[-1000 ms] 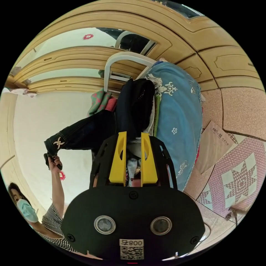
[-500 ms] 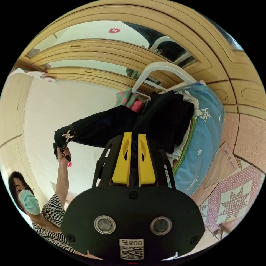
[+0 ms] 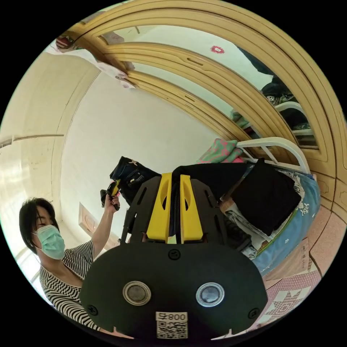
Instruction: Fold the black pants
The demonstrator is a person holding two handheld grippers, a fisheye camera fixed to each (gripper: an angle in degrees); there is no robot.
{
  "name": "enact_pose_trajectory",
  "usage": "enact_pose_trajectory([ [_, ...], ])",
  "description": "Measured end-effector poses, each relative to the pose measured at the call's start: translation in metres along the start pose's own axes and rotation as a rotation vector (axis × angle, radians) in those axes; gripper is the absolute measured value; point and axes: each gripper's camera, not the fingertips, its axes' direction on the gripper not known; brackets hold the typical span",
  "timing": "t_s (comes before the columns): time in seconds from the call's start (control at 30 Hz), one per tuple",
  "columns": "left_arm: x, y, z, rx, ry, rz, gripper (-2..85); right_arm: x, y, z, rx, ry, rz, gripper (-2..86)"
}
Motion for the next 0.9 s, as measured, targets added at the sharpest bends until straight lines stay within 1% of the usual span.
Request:
enact_pose_trajectory([
  [0.1,-0.013,0.029,-0.101,0.064,-0.030,-0.066,0.9,-0.040,0.022,0.047,-0.071,-0.071,-0.045,1.8],
  [0.2,-0.025,0.059,-0.205,0.123,-0.108,-0.130,1.2,-0.083,0.047,0.108,-0.185,-0.129,-0.097,1.9],
  [0.23,-0.030,0.072,-0.247,0.139,-0.144,-0.159,1.4,-0.099,0.058,0.136,-0.234,-0.154,-0.110,1.9],
  [0.27,-0.033,0.078,-0.269,0.149,-0.168,-0.175,1.4,-0.114,0.070,0.166,-0.281,-0.182,-0.119,1.9],
  [0.33,-0.041,0.105,-0.354,0.201,-0.257,-0.231,1.6,-0.136,0.091,0.215,-0.350,-0.226,-0.118,2.0],
  [0.37,-0.044,0.112,-0.374,0.209,-0.279,-0.253,1.6,-0.151,0.106,0.249,-0.398,-0.257,-0.118,2.0],
  [0.43,-0.054,0.140,-0.454,0.253,-0.374,-0.320,1.6,-0.174,0.132,0.301,-0.467,-0.285,-0.117,2.0],
  [0.47,-0.057,0.147,-0.474,0.270,-0.393,-0.342,1.6,-0.188,0.150,0.336,-0.510,-0.311,-0.110,2.1],
  [0.53,-0.067,0.175,-0.552,0.328,-0.449,-0.408,1.6,-0.207,0.177,0.383,-0.553,-0.351,-0.088,2.1],
  [0.57,-0.069,0.182,-0.571,0.344,-0.467,-0.421,1.6,-0.220,0.195,0.413,-0.576,-0.368,-0.073,2.1],
  [0.63,-0.078,0.208,-0.647,0.403,-0.523,-0.464,1.9,-0.240,0.222,0.456,-0.605,-0.404,-0.061,2.2],
  [0.67,-0.080,0.214,-0.666,0.422,-0.536,-0.474,1.9,-0.253,0.240,0.482,-0.621,-0.418,-0.057,2.2],
  [0.73,-0.090,0.240,-0.738,0.485,-0.581,-0.511,2.1,-0.273,0.264,0.521,-0.646,-0.434,-0.058,2.3],
  [0.9,-0.115,0.295,-0.868,0.588,-0.688,-0.567,2.5,-0.312,0.329,0.611,-0.701,-0.477,-0.075,2.2],
])
